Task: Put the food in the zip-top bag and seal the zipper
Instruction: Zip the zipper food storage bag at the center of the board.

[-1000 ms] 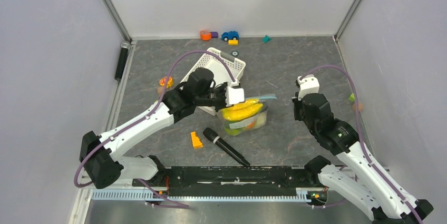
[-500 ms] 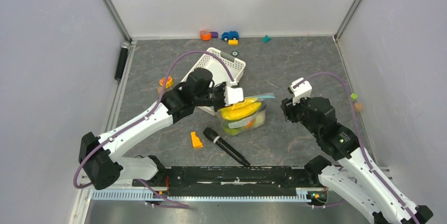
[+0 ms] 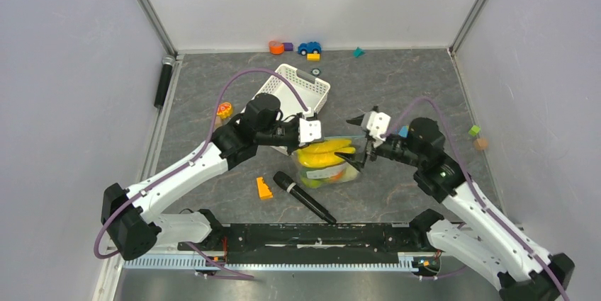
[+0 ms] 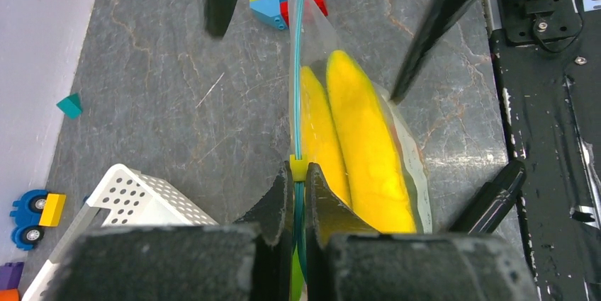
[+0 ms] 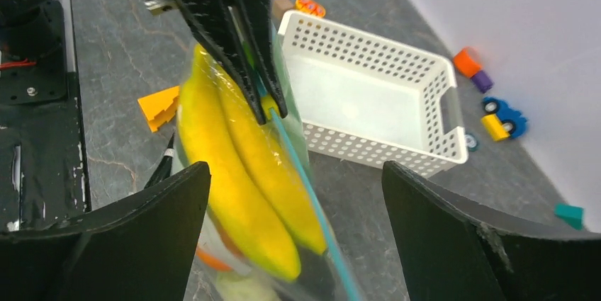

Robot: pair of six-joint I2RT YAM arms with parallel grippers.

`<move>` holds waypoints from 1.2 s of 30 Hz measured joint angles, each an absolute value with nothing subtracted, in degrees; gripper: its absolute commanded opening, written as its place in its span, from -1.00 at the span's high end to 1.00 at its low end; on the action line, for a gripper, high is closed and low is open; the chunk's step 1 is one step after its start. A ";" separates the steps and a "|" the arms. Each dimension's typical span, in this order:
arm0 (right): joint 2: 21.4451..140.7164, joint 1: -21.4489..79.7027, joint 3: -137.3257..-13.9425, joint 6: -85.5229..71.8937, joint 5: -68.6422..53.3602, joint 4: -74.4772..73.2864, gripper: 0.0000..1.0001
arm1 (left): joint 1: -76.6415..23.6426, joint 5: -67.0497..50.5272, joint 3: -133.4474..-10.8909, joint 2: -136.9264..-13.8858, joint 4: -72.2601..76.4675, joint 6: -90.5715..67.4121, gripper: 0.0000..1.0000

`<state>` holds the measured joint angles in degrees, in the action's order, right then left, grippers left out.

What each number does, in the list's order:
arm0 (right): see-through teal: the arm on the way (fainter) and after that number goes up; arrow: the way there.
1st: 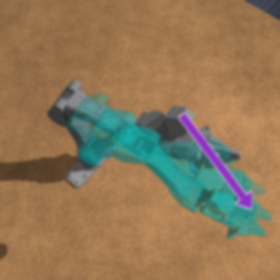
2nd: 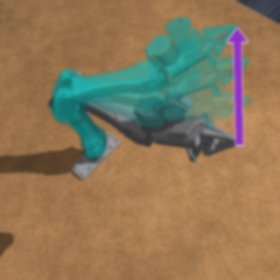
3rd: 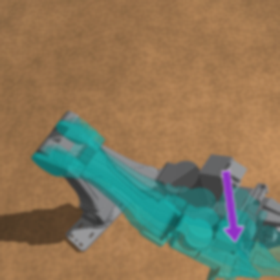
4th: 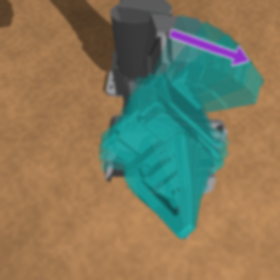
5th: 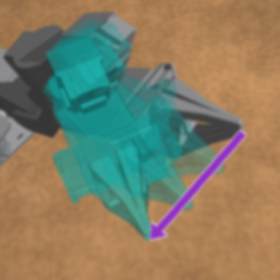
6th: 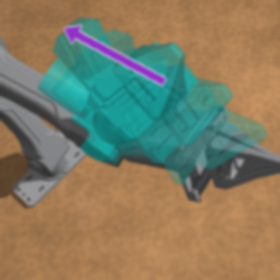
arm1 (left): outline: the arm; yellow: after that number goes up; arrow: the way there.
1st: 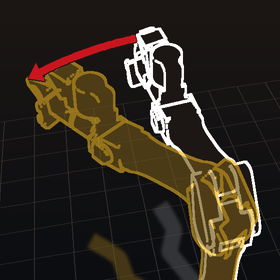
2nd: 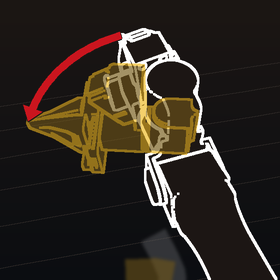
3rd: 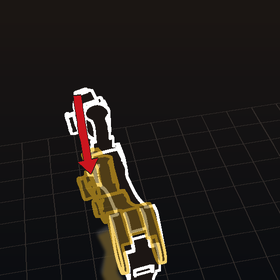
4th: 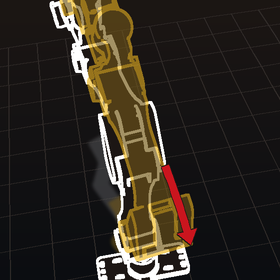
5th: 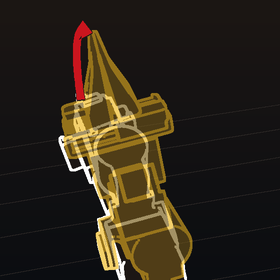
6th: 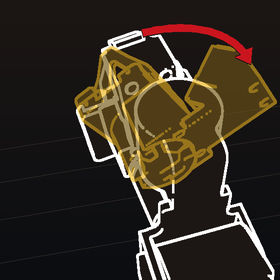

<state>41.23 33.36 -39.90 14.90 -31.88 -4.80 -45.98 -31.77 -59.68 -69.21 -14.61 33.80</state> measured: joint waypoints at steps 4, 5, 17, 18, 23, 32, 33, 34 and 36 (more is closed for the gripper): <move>49.32 33.36 -43.09 17.23 -32.38 -6.13 0.07 | -45.98 -32.34 -59.68 -69.21 -14.68 33.80 0.96; 50.72 33.36 -43.75 17.93 -32.45 -6.72 0.27 | -45.98 -32.62 -59.68 -69.21 -14.70 33.80 0.96; 55.42 34.59 -46.52 16.36 -25.36 -11.92 1.00 | -46.28 -27.99 -60.03 -71.29 -13.69 34.11 0.96; 55.00 34.83 -46.48 15.29 -22.90 -11.94 1.00 | -46.54 -26.59 -60.31 -71.77 -13.17 34.13 0.96; 51.31 35.48 -44.07 10.15 -11.42 -10.83 1.00 | -47.88 -19.20 -62.30 -74.24 -10.72 33.45 0.96; 48.64 36.42 -41.34 4.01 0.86 -10.02 1.00 | -48.84 -14.17 -63.55 -75.44 -10.41 28.21 0.95; 48.64 36.53 -41.28 3.64 1.63 -10.15 1.00 | -48.99 -13.26 -62.83 -74.96 -10.24 27.33 0.94; 48.64 36.64 -41.17 3.16 2.22 -10.35 1.00 | -49.08 -12.32 -61.89 -74.30 -9.96 26.50 0.93; 48.66 36.73 -41.06 2.70 2.87 -10.66 1.00 | -49.21 -10.92 -60.29 -72.97 -9.69 24.93 0.91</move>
<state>48.66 36.73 -41.06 2.70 2.87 -10.66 -49.21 -10.92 -60.29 -72.97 -9.69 24.93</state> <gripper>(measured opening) 0.013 0.053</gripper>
